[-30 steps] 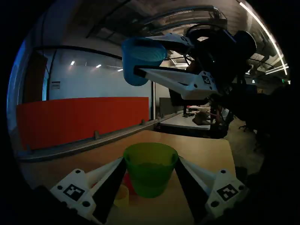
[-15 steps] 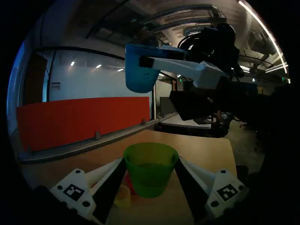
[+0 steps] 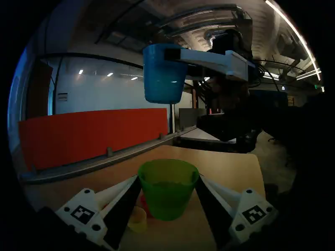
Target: Pour water
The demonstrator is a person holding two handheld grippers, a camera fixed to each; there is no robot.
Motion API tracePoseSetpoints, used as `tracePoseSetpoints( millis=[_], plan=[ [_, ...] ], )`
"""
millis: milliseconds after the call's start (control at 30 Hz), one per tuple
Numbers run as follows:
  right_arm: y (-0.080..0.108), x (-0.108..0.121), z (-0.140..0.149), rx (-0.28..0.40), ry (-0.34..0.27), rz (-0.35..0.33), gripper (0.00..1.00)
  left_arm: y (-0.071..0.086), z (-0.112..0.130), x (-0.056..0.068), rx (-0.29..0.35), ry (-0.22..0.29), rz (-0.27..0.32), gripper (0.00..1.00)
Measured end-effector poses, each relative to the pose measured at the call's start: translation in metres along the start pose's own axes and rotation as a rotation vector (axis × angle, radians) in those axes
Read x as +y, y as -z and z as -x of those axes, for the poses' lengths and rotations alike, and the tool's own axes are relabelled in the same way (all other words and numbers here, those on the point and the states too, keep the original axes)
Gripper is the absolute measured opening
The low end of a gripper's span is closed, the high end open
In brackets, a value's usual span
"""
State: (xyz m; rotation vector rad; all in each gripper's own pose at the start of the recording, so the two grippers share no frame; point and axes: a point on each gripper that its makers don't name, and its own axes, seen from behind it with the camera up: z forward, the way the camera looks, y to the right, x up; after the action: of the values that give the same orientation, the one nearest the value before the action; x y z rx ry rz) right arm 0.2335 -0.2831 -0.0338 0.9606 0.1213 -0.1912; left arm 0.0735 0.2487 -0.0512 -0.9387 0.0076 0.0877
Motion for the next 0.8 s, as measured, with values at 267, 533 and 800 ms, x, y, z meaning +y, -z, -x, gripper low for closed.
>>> tracePoseSetpoints(
  millis=[267, 533, 800],
  plan=[
    [0.003, 0.001, -0.002, 0.004, -0.077, 0.001, 0.92, 0.003, 0.0, -0.003, -0.001, -0.003, -0.011, 0.86],
    [0.011, 0.012, 0.005, -0.008, -0.083, 0.032, 0.92, 0.008, 0.001, -0.01, -0.005, -0.004, -0.026, 0.86],
    [0.027, 0.03, 0.014, -0.017, -0.082, 0.081, 0.92, 0.016, 0.004, -0.018, -0.017, -0.008, -0.046, 0.86]
  ],
)
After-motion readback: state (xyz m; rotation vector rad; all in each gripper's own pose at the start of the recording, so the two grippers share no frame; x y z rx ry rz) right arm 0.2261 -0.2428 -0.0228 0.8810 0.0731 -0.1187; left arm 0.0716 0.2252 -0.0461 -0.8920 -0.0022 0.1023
